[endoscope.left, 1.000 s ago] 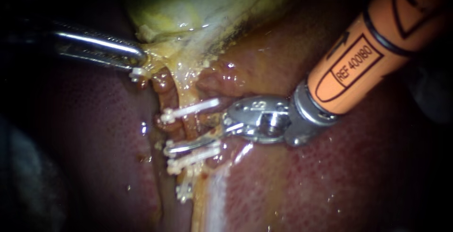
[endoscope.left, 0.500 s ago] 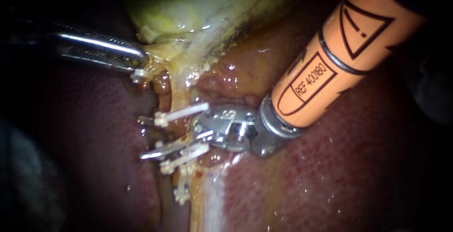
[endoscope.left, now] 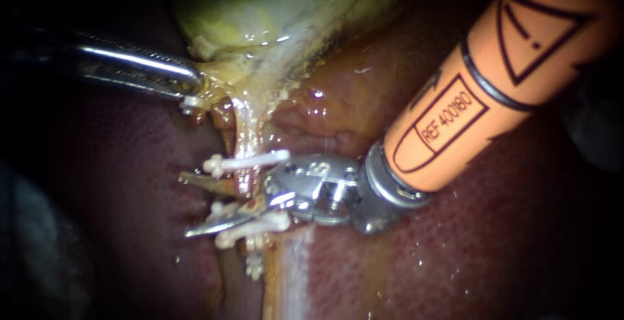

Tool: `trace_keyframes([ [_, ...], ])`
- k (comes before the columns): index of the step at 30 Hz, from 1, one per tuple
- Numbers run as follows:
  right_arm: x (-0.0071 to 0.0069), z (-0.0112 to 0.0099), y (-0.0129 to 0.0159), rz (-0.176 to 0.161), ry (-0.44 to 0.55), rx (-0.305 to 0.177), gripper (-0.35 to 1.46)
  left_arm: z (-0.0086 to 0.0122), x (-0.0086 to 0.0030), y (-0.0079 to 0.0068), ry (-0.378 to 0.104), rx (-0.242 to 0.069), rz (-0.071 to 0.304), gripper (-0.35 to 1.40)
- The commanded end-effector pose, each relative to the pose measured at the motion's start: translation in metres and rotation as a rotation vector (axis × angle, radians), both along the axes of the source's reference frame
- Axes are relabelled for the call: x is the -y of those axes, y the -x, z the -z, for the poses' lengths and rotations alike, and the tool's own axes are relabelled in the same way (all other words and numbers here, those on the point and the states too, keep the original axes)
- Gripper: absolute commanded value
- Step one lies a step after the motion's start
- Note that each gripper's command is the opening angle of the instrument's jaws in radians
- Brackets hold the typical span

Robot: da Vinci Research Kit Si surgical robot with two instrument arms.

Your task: Go to the cutting position right tube

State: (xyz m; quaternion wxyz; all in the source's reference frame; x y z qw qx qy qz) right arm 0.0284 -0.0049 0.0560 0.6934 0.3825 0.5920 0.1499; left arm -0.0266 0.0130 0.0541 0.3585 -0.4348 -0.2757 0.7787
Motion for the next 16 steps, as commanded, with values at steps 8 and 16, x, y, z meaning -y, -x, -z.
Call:
trace_keyframes([
  [8, -0.0003, 0.0012, 0.0001, -0.005, -0.009, -0.008, 1.27, 0.0, 0.0, 0.0, 0.0, 0.0, 0.0, -0.35],
  [16, -0.0003, 0.0011, 0.0002, -0.005, -0.009, -0.007, 1.27, 0.0, 0.0, 0.0001, 0.0, 0.0, 0.0, -0.35],
])
